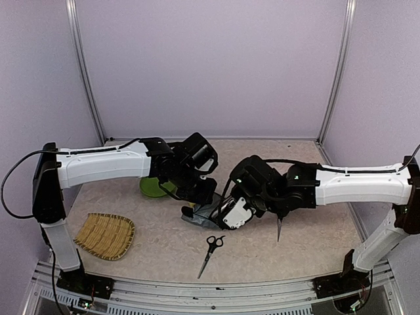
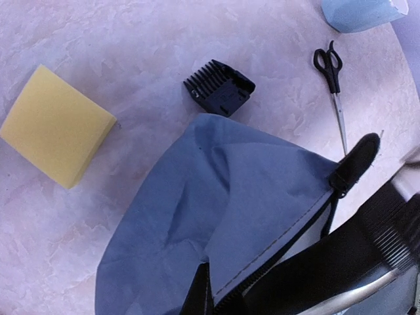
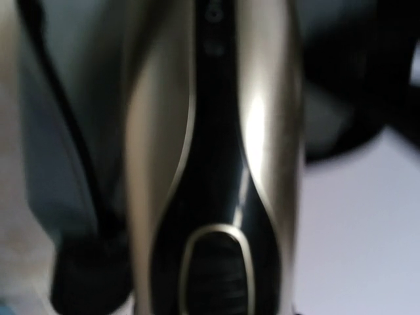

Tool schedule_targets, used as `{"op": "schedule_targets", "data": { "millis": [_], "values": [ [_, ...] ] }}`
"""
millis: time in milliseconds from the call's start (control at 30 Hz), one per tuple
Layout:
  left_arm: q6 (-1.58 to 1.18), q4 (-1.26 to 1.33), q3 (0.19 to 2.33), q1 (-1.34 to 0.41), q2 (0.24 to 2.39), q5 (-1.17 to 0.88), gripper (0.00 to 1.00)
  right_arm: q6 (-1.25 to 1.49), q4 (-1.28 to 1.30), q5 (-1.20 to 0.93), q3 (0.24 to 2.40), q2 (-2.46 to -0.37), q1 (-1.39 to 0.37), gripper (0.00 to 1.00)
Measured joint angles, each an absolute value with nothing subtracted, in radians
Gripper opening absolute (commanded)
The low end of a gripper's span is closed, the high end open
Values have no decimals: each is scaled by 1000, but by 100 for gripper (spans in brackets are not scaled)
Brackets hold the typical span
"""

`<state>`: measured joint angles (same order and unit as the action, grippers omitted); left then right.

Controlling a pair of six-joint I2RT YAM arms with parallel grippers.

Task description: Sort the hair-cutting tools

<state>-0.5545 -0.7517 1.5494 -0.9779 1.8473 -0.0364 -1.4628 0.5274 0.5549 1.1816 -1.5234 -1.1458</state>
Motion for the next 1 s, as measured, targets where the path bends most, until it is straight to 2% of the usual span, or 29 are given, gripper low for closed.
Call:
{"op": "schedule_targets", "data": {
  "millis": [333,500,1000],
  "values": [
    [-641,-584,1423,-961,1843,-166,0,-1193,661,587,1294,-1718,-1179,0],
    [-674,-516,1361,-943,1811,-181,0,-1071,716,580,1357,-1752,-1179,0],
    [-763,-340,1159,-932,1762,-250,0,-886,670,400,1283,-1769,-1060,0]
  ]
}}
